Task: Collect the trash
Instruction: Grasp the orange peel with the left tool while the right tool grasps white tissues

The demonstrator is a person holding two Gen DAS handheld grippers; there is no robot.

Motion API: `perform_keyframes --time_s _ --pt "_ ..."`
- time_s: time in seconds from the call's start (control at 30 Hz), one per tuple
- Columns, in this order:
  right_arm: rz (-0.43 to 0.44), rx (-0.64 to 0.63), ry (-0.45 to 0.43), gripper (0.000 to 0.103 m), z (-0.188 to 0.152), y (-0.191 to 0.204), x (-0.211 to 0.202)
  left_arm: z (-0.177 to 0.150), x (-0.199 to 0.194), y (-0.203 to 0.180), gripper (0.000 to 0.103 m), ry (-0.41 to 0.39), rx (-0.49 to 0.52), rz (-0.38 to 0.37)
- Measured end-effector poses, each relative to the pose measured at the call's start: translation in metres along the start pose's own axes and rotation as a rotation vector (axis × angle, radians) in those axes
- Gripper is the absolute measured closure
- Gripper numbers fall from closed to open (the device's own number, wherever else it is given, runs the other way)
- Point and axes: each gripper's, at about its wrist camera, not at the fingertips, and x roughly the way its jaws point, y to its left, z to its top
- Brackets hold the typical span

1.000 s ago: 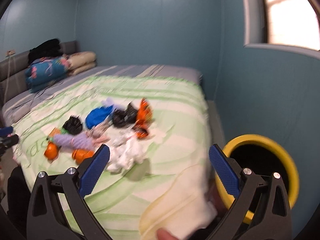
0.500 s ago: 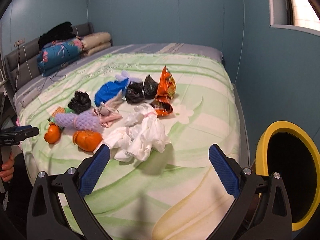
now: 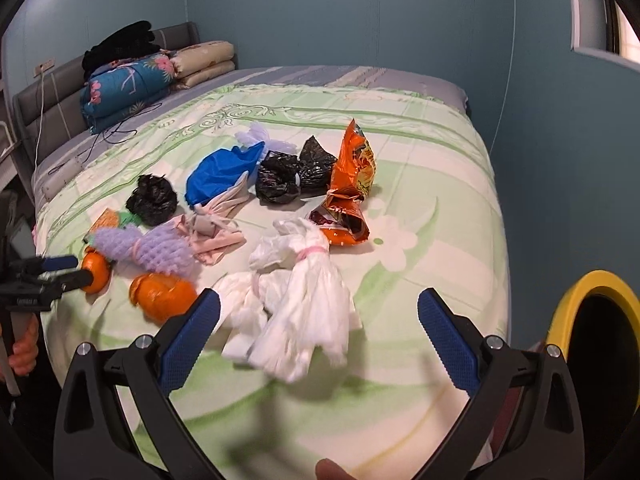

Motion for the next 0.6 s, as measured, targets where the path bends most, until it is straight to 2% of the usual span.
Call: perform_keyframes --time_s 0.07,0.17,0.33,0.47,0.6 --pt "0.013 0.021 0.010 0.008 0.004 -0.004 0.007 0.000 0.002 0.000 0.016 0.002 0.002 -0.005" --pt "0.003 0.007 0.015 0.009 0.009 -0.004 0.016 -0.003 0.007 -0.001 0.020 0.013 0.006 -0.011" --pt "0.001 -0.018 0.099 0.034 0.006 -0.003 0.040 -0.005 0.017 0.001 0.033 0.034 -0.011 -0.016" --pt "0.045 0.011 0.134 0.051 0.003 -0.006 0.046 -0.005 0.016 0.003 0.056 0.025 -0.016 -0.006" --pt "0.053 0.023 0.133 0.068 0.000 -0.006 0.043 -0.006 0.012 0.004 0.062 0.018 -0.023 -0.018"
